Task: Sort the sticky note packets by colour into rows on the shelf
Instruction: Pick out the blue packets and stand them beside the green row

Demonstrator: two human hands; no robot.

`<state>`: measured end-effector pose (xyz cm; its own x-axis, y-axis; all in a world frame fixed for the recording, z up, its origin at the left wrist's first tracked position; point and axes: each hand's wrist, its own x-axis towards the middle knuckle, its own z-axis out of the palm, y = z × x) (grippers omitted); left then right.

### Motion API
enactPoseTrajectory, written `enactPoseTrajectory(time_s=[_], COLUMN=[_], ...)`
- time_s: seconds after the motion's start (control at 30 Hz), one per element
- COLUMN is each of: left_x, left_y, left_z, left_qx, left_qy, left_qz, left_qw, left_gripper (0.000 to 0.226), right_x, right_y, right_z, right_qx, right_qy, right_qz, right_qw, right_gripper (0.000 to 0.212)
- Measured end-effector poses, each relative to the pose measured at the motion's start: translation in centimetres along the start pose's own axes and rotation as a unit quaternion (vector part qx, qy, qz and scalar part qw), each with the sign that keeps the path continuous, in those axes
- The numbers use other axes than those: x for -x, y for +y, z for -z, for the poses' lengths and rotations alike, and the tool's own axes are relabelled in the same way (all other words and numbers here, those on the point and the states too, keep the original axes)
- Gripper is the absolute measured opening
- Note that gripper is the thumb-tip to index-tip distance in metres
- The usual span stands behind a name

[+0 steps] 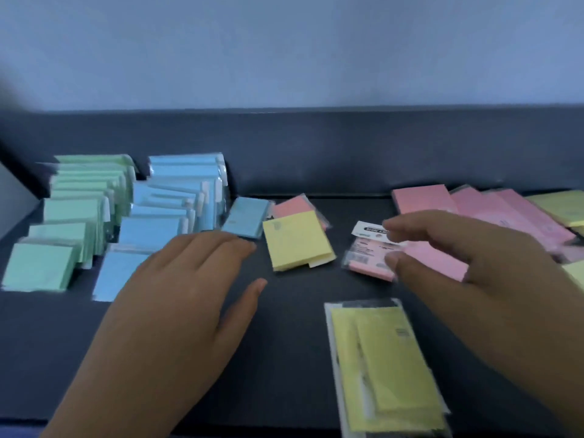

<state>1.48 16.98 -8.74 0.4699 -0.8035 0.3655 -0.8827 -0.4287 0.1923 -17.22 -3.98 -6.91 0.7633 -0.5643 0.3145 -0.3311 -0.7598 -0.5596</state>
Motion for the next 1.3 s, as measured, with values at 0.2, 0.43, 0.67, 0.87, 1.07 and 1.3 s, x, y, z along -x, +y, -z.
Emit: enactPoseTrajectory(time_s=[0.2,0.43,0.67,0.87,1.07,1.3], left_x=[0.2,2.6,5.2,5.0,3.5,1.8], left_y=[-8.1,-14.4,-17.7,-18.1,-16.4,-13.4], left_z=[2.5,4.2,5.1,5.5,5.6,5.3], left_qx=[-0.003,0.048,0.108,0.167,0.284,0.497], left_qy=[0.042,0.037,0.045,0.068,0.071,0.085], left_qz=[-0.073,-0.074,-0.049,-0.020,0.054,0.096], left_qw=[0.996,0.995,0.992,0.983,0.955,0.858], left_gripper=[0.035,0.035,0.032,0.028,0.026,0.017], right_x=[-5.1,-13.1,-15.5,-14.7,-11.1,-5.7], right_y=[-7.2,-8.8,-8.8,-9.8,-13.6,-18.3], right_z=[-6.2,-13.9,-14.6,-14.3,-12.4,-14.2], right_qx=[-0.030,0.139,0.122,0.106,-0.033,0.065], right_qy=[-0.054,-0.151,-0.200,-0.139,0.008,0.122], right_qz=[-0.029,-0.039,-0.056,-0.042,-0.014,0.170], right_qw=[0.998,0.978,0.971,0.984,0.999,0.976], right_gripper=[0.035,0.070,0.081,0.080,0.073,0.081])
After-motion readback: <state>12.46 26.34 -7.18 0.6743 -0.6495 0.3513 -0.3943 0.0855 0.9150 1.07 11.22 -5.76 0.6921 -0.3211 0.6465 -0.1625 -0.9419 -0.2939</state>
